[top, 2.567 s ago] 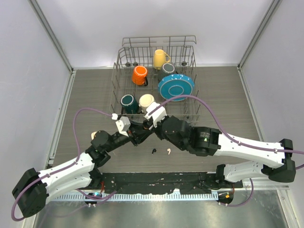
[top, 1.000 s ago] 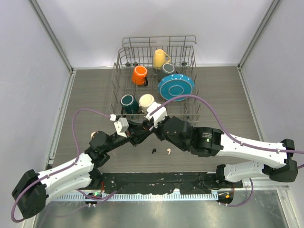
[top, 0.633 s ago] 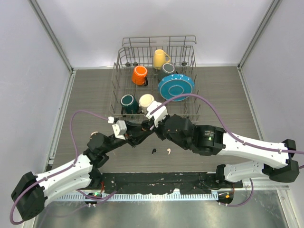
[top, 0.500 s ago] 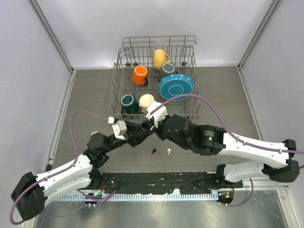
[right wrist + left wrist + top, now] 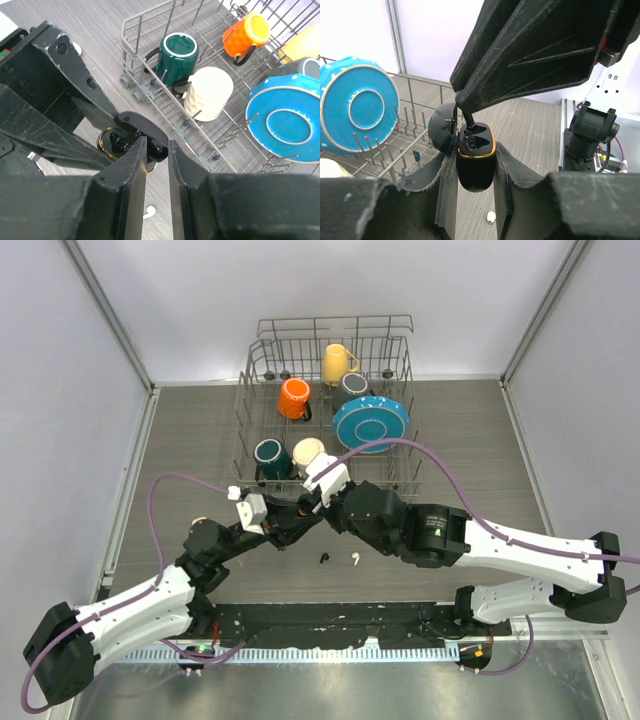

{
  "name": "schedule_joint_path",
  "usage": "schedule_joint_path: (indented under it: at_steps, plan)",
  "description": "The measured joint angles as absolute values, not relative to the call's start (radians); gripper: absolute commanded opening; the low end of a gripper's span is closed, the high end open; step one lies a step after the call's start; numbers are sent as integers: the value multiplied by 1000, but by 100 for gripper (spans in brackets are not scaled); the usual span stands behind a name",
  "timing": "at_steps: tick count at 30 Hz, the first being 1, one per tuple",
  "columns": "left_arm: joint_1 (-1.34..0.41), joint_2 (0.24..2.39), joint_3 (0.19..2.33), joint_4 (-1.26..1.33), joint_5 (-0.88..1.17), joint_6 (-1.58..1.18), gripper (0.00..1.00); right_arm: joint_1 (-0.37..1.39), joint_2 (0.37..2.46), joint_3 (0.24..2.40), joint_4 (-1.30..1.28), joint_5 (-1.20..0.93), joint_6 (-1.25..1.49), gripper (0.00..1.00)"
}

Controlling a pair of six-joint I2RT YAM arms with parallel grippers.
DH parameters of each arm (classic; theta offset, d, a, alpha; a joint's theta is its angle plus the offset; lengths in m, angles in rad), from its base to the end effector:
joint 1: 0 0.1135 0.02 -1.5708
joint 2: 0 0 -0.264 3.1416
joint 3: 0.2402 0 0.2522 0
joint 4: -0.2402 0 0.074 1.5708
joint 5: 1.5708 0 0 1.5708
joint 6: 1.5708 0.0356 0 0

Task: Insert the wireless bluetooth earbuds into the charging case
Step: Place the earbud in the charging case.

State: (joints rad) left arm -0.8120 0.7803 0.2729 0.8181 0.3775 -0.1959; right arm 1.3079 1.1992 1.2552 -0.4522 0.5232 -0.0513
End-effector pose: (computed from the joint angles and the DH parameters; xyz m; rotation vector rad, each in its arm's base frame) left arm 0.1127 -0.1379 0.2654 0.7293 1.1523 -1.0942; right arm 0.0853 0.2484 0.3926 -0.9286 1.6869 0.3311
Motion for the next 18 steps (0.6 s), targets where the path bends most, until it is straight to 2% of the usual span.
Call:
schedule_joint_path:
  at_steps: [18]
  plan:
    - [-812,779,272,842,379,-198,0,1300,1140,1161,-363,620,-80,1]
